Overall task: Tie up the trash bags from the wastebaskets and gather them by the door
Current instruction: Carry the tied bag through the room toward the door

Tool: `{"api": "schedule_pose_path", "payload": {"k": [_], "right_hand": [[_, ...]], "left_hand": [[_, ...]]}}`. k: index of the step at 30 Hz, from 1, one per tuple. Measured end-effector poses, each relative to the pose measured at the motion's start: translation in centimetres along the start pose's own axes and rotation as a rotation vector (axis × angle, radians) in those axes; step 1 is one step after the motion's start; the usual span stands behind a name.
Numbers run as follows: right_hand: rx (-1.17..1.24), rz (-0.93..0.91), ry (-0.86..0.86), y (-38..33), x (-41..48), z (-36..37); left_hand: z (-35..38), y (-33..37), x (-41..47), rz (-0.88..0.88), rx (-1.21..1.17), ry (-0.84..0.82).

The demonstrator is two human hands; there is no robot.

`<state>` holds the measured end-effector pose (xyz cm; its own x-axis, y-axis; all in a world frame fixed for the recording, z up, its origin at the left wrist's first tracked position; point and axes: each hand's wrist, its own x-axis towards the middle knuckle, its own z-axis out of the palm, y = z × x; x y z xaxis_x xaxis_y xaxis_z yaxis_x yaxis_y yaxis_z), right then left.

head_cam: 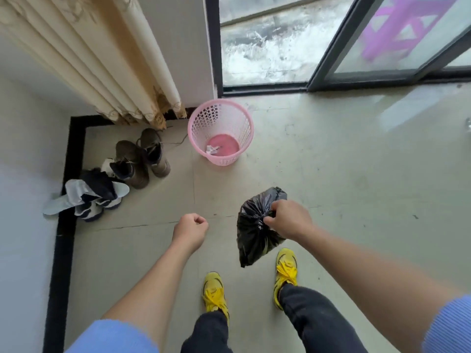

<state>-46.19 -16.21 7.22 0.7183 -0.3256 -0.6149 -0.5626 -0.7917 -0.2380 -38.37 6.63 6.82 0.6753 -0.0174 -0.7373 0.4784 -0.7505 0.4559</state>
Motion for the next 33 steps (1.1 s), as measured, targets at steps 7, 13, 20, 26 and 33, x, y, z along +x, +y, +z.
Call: {"api": "schedule_pose_path", "payload": {"k": [7,13,20,26,33], "right_hand": [[0.009,0.184,0.239,5.3,-15.3,-7.1],[0.147,0.445,0.396,11.5,-29.2,-11.4],[0.346,0.657,0.563,19.7,-44.8,-13.6],[0.417,0.804,0.678,29.4,-58.3,-11.0],[0.392,1.020,0.755,41.0,-73.6,-6.8]], "left_hand": [[-1.9,8.1,-11.2,0.283,0.373,-0.163],[0.8,15.4,-21.3,0.589,0.722,-0.293],[9.7,23.3,-35.2,1.047,1.026,-0.314],[21.8,26.3,-48.7,1.365,1.139,-0.326],[35.9,25.0,-65.4,1.635,1.191,-0.423]]}}
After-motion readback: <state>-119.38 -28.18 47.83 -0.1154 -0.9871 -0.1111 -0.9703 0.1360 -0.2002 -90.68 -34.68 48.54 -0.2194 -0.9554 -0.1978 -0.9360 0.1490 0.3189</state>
